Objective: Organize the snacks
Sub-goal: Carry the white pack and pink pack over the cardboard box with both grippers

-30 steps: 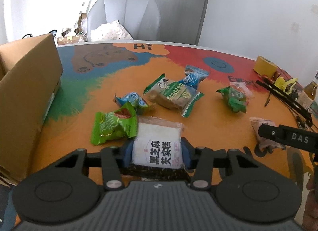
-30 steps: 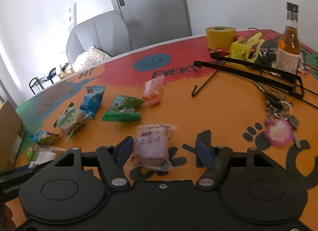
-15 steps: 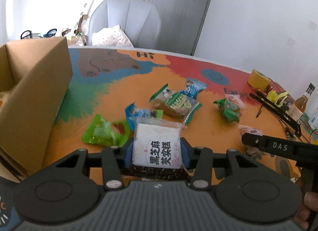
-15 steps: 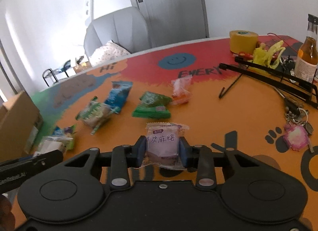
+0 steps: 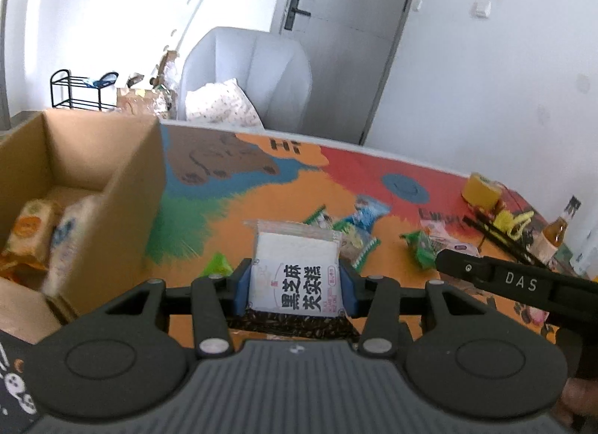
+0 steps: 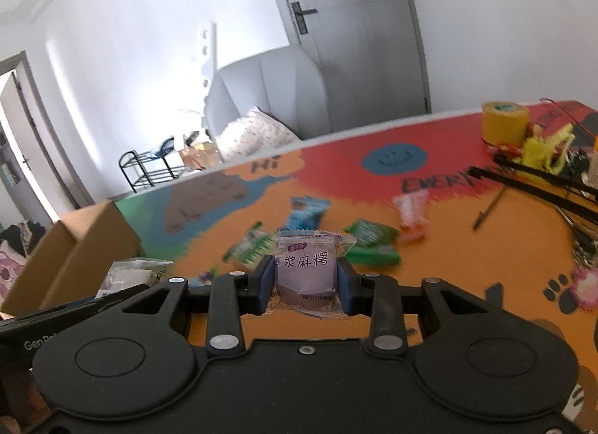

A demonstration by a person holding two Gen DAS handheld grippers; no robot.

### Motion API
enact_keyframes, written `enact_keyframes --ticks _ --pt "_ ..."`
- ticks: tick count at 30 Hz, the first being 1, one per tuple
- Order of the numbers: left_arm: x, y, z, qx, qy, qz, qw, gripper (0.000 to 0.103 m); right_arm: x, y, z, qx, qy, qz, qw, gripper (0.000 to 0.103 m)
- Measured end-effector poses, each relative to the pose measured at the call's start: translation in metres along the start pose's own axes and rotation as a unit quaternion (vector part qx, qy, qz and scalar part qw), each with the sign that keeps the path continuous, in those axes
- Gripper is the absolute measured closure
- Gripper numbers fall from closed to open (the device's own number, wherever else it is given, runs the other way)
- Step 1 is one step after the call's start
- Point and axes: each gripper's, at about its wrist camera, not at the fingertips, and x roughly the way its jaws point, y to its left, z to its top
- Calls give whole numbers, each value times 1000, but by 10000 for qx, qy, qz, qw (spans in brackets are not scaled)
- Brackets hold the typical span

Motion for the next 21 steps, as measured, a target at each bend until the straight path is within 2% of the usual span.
enact_keyframes --ticks 10,21 --pt "-15 21 15 -169 -290 213 9992 57 0 42 13 -183 -178 550 9982 70" --pt "-49 54 32 -308 -658 415 9965 57 9 93 23 -406 -235 1043 9934 70"
